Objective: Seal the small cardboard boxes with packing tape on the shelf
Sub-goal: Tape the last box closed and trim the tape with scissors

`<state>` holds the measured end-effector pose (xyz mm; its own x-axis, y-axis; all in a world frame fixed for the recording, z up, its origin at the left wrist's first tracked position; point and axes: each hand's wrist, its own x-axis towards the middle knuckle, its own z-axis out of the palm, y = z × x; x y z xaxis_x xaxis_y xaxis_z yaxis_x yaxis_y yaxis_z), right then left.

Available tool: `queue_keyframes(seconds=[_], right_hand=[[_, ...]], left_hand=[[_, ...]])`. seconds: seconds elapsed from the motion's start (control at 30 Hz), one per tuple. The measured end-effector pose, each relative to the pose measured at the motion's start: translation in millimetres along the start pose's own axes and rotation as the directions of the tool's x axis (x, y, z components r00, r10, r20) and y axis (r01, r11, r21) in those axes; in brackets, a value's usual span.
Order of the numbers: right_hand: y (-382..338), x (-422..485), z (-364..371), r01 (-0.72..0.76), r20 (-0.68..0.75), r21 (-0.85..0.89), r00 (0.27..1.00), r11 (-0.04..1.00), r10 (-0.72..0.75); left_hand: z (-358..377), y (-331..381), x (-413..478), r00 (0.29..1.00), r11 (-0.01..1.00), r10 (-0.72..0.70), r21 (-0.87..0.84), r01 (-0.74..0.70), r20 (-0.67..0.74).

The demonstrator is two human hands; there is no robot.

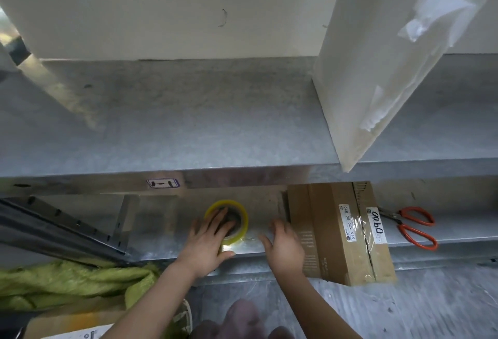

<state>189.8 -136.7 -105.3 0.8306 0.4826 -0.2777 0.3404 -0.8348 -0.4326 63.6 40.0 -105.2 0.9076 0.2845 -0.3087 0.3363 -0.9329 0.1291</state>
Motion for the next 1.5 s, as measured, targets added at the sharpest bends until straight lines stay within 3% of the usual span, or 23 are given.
queue_keyframes(seconds=[0.1,0.17,0.23,0.3,0.43,0.6,0.7,0.87,0.97,1.07,1.13,1.3,1.5], right_hand=[[-2.6,-9.6,-12.5,0.099,0.008,-0.010,0.995,0.995,-0.099],[-2.2,-28.3,-27.1,0.231,-0.080,0.000,0.970,0.973,-0.230],[3.6,-52.4,-40.9,0.374,-0.199,-0.037,0.906,0.927,-0.374],[17.3,-76.8,-51.3,0.465,-0.281,-0.062,0.841,0.883,-0.462],[57.6,-110.2,-76.4,0.564,-0.249,-0.083,0.787,0.822,-0.565],[127.3,-127.3,-117.9,0.635,-0.210,-0.258,0.699,0.728,-0.684],[176.3,-124.3,-133.5,0.601,-0.224,-0.200,0.741,0.774,-0.633],[228.7,-111.1,-151.5,0.538,-0.126,-0.128,0.825,0.833,-0.552],[243.7,-101.7,-155.5,0.507,-0.090,-0.099,0.853,0.856,-0.515],[248.3,-95.7,-153.8,0.502,-0.066,-0.068,0.860,0.862,-0.506],[248.0,-93.4,-150.5,0.495,-0.058,-0.039,0.866,0.868,-0.497],[251.1,-91.1,-141.0,0.422,-0.035,0.025,0.906,0.906,-0.421],[242.1,-90.6,-137.9,0.310,-0.017,0.257,0.948,0.915,-0.317]], left_hand=[[-10.2,10.1,-10.6,0.999,1.000,0.018,-0.022,-0.019,-0.041],[-19.0,23.5,-19.8,0.981,0.997,0.075,-0.006,-0.077,-0.178],[-26.0,45.6,-29.2,0.950,0.989,0.148,0.022,-0.147,-0.275],[-23.6,76.7,-37.5,0.942,0.981,0.176,-0.024,-0.191,-0.285],[-12.6,146.4,-55.6,0.944,0.945,0.146,-0.241,-0.221,-0.295],[-1.7,228.4,-79.0,0.938,0.943,0.052,-0.293,-0.159,-0.343],[1.2,270.6,-85.7,0.932,0.947,0.006,-0.298,-0.122,-0.361],[-5.0,313.7,-87.5,0.892,0.980,-0.105,-0.198,0.018,-0.439],[-9.4,322.3,-88.7,0.854,0.995,-0.075,-0.096,0.030,-0.515],[-7.2,327.8,-84.3,0.887,1.000,0.019,0.017,-0.012,-0.461],[-6.7,327.7,-79.6,0.915,0.999,-0.032,0.024,0.045,-0.403],[-10.0,319.0,-73.4,0.925,0.973,-0.228,-0.098,0.208,-0.305],[4.0,316.7,-65.4,0.873,0.838,-0.398,-0.500,0.220,-0.282]])
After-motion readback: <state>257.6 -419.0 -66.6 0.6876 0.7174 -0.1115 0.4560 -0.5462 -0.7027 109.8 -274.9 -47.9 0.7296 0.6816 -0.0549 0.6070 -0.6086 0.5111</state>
